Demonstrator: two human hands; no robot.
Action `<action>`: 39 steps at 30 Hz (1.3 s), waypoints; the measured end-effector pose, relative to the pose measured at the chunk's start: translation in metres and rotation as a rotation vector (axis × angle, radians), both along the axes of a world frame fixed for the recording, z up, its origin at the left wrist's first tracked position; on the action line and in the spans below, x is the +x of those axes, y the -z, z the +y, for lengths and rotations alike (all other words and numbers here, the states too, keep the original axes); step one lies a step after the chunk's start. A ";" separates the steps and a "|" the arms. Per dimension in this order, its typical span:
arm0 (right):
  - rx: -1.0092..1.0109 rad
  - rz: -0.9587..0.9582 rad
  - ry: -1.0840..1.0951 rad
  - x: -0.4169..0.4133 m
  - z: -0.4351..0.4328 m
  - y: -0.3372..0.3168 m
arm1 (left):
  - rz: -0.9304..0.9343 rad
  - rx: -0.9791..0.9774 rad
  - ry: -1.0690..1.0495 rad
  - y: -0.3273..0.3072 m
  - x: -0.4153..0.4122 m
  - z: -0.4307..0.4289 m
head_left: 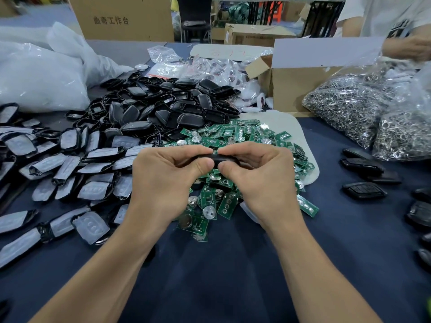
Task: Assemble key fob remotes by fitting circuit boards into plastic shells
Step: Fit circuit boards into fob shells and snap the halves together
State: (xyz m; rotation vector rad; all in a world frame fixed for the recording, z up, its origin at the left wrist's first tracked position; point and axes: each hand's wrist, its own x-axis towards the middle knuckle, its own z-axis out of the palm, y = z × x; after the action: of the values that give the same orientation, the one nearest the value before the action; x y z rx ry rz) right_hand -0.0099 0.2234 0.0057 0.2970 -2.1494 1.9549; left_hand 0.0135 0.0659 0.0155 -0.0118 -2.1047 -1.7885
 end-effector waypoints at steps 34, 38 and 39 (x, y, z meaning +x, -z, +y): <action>-0.009 -0.106 -0.182 0.005 -0.001 0.002 | 0.126 -0.172 0.003 -0.004 0.007 0.010; 0.143 -0.071 -0.136 0.001 0.004 0.000 | 0.077 -0.232 0.022 -0.004 0.006 0.009; 0.130 -0.070 -0.133 0.001 0.005 0.000 | 0.084 -0.258 0.018 -0.004 0.005 0.008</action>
State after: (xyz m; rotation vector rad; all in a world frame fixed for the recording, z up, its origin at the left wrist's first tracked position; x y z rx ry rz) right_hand -0.0087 0.2280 0.0058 0.4100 -2.3632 1.9234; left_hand 0.0190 0.0736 0.0195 -0.1715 -2.2648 -1.4872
